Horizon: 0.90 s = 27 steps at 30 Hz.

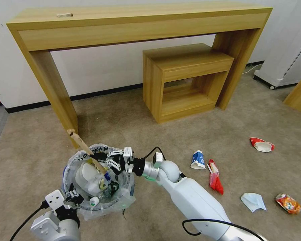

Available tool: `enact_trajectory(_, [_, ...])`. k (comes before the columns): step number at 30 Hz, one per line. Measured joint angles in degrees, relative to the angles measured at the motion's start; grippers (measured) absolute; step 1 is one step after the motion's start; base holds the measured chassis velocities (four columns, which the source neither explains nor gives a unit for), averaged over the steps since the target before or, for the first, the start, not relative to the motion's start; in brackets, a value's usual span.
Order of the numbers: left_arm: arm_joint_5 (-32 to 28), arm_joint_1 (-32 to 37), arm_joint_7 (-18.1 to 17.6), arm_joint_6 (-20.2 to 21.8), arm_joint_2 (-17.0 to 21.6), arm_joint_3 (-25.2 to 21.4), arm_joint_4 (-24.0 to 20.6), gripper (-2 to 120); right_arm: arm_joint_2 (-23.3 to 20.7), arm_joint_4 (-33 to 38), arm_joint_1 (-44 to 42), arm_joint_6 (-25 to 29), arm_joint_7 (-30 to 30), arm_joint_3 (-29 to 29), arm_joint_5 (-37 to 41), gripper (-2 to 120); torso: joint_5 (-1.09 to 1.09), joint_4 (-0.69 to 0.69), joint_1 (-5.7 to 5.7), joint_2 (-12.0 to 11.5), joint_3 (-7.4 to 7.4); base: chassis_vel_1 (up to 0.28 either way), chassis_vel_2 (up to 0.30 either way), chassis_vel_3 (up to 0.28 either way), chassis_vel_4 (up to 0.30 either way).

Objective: Pick up the trash bin and place the garbage on the floor into it.

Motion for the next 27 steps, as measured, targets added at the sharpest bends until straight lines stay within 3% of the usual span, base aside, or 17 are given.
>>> enact_trajectory(12, [-0.19,0.80,-0.03,0.01,0.00,-0.33,-1.40,0,-1.48,1.85,-3.98,0.03,-1.84,3.74,-0.60,59,0.00,0.00,0.00,0.00,0.00,0.000,0.000,0.000,0.000])
enact_trajectory(17, [-0.79,0.87,-0.09,0.14,0.11,-1.19,-2.11,0,-2.51,4.66,-6.47,0.80,1.45,7.04,1.01,76,0.01,0.00,0.00,0.00,0.00,0.000,0.000,0.000,0.000])
enact_trajectory(21, [-2.84,1.08,-0.90,0.87,0.47,-1.73,-2.86,0,-3.80,11.49,-11.91,-0.15,13.34,14.76,0.62,95,0.01,0.00,0.00,0.00,0.00,0.000,0.000,0.000,0.000])
enact_trajectory(22, [-2.84,1.08,-0.90,0.87,0.47,-1.73,-2.86,0,-3.80,11.49,-11.91,-0.15,13.34,14.76,0.62,95,0.01,0.00,0.00,0.00,0.00,0.000,0.000,0.000,0.000])
enact_trajectory(24, [-3.87,1.10,-1.49,1.52,0.49,-1.72,-3.10,0,-4.51,16.25,-15.42,-1.98,23.00,20.24,-1.18,100,0.01,0.00,0.00,0.00,0.00,0.000,0.000,0.000,0.000])
enact_trajectory(25, [-3.87,1.10,-1.49,1.52,0.49,-1.72,-3.10,0,-4.51,16.25,-15.42,-1.98,23.00,20.24,-1.18,100,0.01,0.00,0.00,0.00,0.00,0.000,0.000,0.000,0.000])
enact_trajectory(27, [-4.24,0.82,-1.99,2.00,0.53,-1.74,-3.10,0,-4.41,19.59,-18.35,-1.96,32.51,25.61,-4.40,100,0.01,0.00,0.00,0.00,0.00,0.000,0.000,0.000,0.000])
